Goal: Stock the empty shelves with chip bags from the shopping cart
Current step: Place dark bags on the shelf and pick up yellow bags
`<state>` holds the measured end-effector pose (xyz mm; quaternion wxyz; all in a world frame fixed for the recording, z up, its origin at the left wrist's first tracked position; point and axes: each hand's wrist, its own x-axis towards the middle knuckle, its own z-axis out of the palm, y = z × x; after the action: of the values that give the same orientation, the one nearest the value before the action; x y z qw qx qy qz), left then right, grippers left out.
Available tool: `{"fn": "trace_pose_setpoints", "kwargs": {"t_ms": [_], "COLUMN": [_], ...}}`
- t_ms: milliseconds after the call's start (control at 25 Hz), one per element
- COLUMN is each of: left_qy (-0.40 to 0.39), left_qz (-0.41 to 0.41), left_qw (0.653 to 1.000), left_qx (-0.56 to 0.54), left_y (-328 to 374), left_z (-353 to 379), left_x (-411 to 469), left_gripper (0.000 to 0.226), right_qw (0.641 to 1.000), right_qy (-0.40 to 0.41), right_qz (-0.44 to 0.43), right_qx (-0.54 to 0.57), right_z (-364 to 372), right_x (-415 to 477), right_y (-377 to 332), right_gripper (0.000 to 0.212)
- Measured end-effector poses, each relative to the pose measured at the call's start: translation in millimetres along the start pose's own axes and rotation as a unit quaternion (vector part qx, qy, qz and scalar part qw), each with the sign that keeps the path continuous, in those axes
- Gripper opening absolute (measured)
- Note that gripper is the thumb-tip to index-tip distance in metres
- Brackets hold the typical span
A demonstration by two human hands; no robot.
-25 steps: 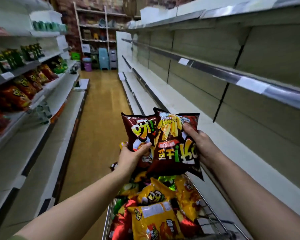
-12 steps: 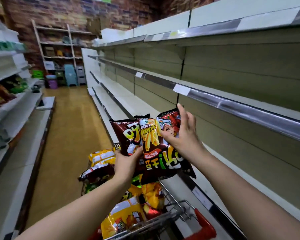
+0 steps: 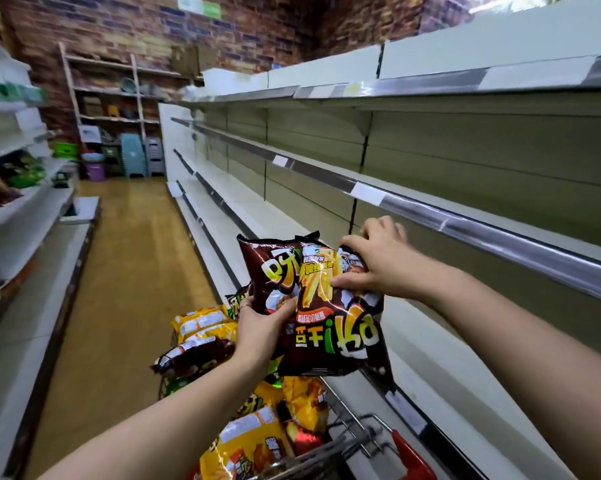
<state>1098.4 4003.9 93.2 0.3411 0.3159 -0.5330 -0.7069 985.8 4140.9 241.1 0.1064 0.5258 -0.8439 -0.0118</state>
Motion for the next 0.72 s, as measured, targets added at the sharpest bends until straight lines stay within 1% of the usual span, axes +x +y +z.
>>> {"fn": "trace_pose_setpoints", "kwargs": {"t_ms": [120,240,280,360,440,480,600,640,680,720], "left_qy": [0.007,0.006,0.002,-0.003,0.001,0.008,0.027,0.024,0.022,0.020], "left_qz": [0.024,0.064,0.084,0.111,0.113,0.108,0.065,0.050,0.040,0.029], "left_qw": [0.999,0.996,0.994,0.991,0.992,0.993,0.997,0.998,0.998,0.999], "left_qx": [0.044,0.070,0.074,0.075,0.059,0.043,-0.019,-0.034,-0.042,-0.040], "left_y": [6.6,19.8,26.6,40.7,52.4,56.3,58.6,57.4,55.7,52.5], "left_z": [-17.3,-29.4,-31.2,-35.4,-40.9,-44.5,-55.4,-57.0,-57.5,-57.9], "left_x": [6.8,12.7,14.8,22.3,34.2,41.1,60.3,62.4,62.1,61.8], "left_gripper": [0.071,0.071,0.070,0.065,0.063,0.063,0.068,0.076,0.088,0.097], "right_qw": [0.996,0.979,0.972,0.959,0.935,0.922,0.884,0.859,0.819,0.767], "right_qy": [-0.052,-0.137,-0.152,-0.152,-0.123,-0.094,0.032,0.079,0.134,0.188], "right_qz": [-0.038,-0.039,-0.043,-0.040,-0.006,0.009,0.051,0.061,0.075,0.091], "right_qx": [0.062,0.148,0.173,0.235,0.332,0.375,0.464,0.503,0.552,0.607], "right_z": [-9.0,-8.6,-4.6,1.4,-4.9,-8.8,-22.0,-22.1,-19.0,-12.2], "right_x": [19.6,32.3,35.6,38.3,33.7,31.2,21.8,21.4,22.0,24.0], "right_y": [-16.8,-33.2,-35.9,-33.4,-22.2,-15.1,-5.5,-8.3,-12.8,-18.9], "right_gripper": [0.073,0.083,0.085,0.086,0.095,0.099,0.102,0.099,0.094,0.088]}}
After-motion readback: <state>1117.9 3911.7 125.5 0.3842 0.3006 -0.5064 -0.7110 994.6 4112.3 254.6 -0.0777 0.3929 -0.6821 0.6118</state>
